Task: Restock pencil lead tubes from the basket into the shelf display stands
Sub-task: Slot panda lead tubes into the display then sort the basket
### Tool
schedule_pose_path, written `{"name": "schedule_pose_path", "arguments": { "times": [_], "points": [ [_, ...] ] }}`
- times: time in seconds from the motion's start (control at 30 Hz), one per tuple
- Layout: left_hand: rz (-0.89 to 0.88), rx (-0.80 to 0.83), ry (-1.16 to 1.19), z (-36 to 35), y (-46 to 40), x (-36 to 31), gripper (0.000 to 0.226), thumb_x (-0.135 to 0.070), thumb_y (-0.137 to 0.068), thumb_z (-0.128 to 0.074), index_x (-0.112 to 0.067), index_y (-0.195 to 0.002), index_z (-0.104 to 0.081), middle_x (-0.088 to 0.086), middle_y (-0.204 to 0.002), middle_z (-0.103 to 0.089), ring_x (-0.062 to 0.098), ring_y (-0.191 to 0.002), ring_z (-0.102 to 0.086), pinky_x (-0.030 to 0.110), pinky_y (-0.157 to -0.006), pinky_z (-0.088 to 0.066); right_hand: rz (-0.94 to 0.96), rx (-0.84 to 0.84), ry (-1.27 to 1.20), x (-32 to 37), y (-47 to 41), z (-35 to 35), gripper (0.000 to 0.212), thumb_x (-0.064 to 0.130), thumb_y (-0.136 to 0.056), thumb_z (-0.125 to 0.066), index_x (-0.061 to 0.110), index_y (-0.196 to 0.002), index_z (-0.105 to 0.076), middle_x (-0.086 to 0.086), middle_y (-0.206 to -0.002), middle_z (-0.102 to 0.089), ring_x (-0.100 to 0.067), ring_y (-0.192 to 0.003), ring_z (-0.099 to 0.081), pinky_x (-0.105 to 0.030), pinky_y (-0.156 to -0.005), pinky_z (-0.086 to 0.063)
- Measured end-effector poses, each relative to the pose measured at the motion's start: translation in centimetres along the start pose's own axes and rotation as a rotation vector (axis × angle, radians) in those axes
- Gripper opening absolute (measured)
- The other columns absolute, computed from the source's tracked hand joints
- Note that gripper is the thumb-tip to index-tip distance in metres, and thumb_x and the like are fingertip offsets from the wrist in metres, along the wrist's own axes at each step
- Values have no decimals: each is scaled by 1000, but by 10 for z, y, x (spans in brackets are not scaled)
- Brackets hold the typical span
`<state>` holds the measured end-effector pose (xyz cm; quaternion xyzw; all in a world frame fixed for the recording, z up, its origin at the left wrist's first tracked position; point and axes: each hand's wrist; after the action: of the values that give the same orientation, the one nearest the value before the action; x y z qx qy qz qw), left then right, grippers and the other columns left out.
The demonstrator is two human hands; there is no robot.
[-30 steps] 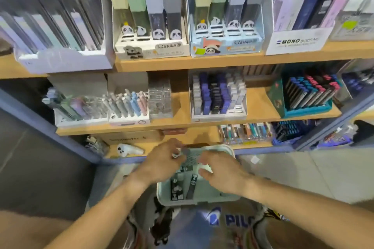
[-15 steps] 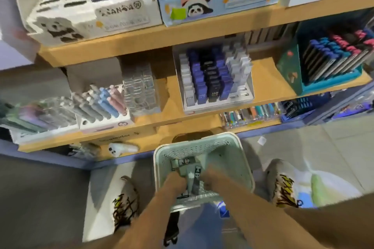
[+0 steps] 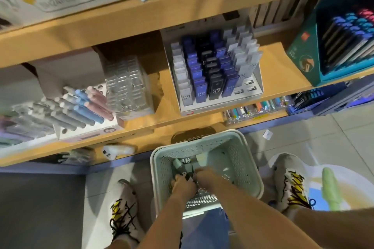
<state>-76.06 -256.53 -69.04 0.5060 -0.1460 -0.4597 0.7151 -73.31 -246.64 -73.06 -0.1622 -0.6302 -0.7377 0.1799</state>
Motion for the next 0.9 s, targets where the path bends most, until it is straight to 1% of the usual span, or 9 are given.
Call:
{"name": "schedule_pose_path", "arguments": {
  "times": [0.07, 0.13, 0.23, 0.33, 0.5, 0.6, 0.73, 0.8, 0.9],
  "points": [
    [-20, -31, -95, -3, 4, -2, 63, -21, -96, -63, -6, -151, -35, 19, -155, -37, 38, -140, -44, 40, -115, -41, 16, -2, -42, 9, 16, 0, 22, -8, -87, -54, 4, -88, -73, -16, -93, -70, -32, -101, -68, -48, -94, -57],
    [-43, -40, -156, -7, 4, -3, 61, -19, -98, -60, -6, -152, -34, 22, -156, -33, 40, -142, -41, 41, -116, -38, 46, -46, 17, 14, 24, 2, 23, -5, -91, -53, 2, -104, -71, -16, -101, -71, -31, -104, -65, -42, -91, -56],
    [-78, -42, -222, -13, 2, -1, 59, -22, -99, -60, -8, -149, -32, 29, -153, -32, 44, -140, -41, 41, -113, -37, 219, -221, 434, 24, 23, 11, 42, -1, -93, -57, 17, -131, -56, -6, -130, -59, -26, -117, -58, -36, -97, -50],
    [-96, 0, -222, -18, 1, 5, 57, -25, -93, -65, -12, -139, -32, 28, -148, -36, 41, -130, -47, 39, -107, -42, 405, -171, 815, 29, 20, 20, 66, -8, -90, -62, 18, -148, -42, -3, -150, -43, -27, -137, -41, -41, -107, -47],
    [-112, -19, -111, -13, -3, 8, 75, -17, -85, -77, -10, -143, -31, 20, -147, -36, 37, -128, -49, 41, -109, -43, 355, -174, 983, 10, 19, 29, 77, -3, -91, -64, 11, -156, -25, -13, -159, -24, -38, -139, -35, -46, -110, -44],
    [-121, -17, 3, -15, -11, 11, 99, -15, -79, -81, -11, -155, -19, 20, -148, -38, 36, -129, -51, 45, -111, -47, 195, -158, 938, 6, 23, 30, 65, 6, -95, -63, 9, -151, -31, -19, -151, -30, -37, -138, -33, -45, -113, -38],
    [-66, -24, 88, -16, -10, 3, 103, -6, -89, -75, -13, -162, -3, 26, -159, -17, 39, -140, -40, 39, -114, -41, 124, -221, 804, 3, 21, 29, 38, 11, -103, -48, 0, -139, -44, -19, -142, -46, -32, -133, -43, -39, -111, -39],
    [-56, -41, 87, -15, -12, 1, 101, -5, -89, -73, -9, -161, -3, 26, -154, -32, 38, -134, -49, 36, -105, -46, 67, -242, 656, 4, 19, 26, 39, 13, -102, -51, -2, -137, -46, -20, -137, -53, -31, -127, -54, -35, -103, -48],
    [-20, -61, 130, -14, -14, -2, 89, -3, -87, -71, -6, -157, -17, 23, -143, -47, 37, -125, -55, 35, -94, -47, -21, -200, 431, 7, 18, 21, 44, 16, -96, -63, -1, -135, -49, -18, -133, -60, -31, -123, -61, -34, -96, -52]
  ]
}}
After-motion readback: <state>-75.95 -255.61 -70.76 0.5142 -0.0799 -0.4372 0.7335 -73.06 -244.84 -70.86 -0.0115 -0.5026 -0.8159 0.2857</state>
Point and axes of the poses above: each hand's wrist, its own y-axis away from the middle knuckle, its own z-axis out of the back of the hand, x = y × z
